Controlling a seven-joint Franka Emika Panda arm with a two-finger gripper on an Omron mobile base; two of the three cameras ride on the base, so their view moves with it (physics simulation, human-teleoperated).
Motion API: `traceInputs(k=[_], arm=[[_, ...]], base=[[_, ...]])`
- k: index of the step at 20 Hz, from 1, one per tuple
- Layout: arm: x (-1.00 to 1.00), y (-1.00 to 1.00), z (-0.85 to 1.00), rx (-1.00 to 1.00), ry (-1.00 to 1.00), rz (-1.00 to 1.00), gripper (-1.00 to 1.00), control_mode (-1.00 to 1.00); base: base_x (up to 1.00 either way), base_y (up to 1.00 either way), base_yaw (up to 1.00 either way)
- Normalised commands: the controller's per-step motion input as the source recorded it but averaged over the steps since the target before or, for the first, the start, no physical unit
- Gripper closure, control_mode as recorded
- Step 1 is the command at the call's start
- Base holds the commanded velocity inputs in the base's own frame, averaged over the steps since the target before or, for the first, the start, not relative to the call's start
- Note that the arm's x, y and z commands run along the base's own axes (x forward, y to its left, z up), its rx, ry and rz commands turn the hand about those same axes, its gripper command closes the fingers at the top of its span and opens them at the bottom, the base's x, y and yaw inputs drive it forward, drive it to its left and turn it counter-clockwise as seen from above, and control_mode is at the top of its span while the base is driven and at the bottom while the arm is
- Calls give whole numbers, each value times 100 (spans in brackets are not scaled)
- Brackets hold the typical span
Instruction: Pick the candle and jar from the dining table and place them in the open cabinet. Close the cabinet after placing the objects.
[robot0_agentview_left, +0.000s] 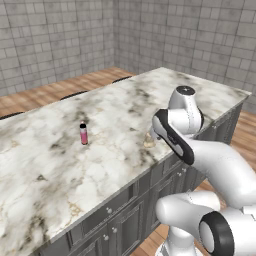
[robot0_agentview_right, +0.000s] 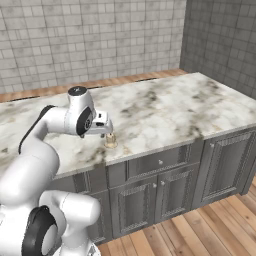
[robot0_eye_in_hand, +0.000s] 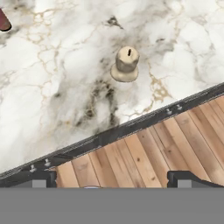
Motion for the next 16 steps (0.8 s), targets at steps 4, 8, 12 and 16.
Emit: traceInputs(k=[4,8,12,16], arm=[[41,0,-16,0,0,0,-100,-100],[35,0,-18,0,0,0,-100,-100],[30,0,-21,0,0,0,-100,-100],[31,0,-19,0,0,0,-100,-100]], base=[[0,0,0],[0,0,0],[0,0,0],[0,0,0]])
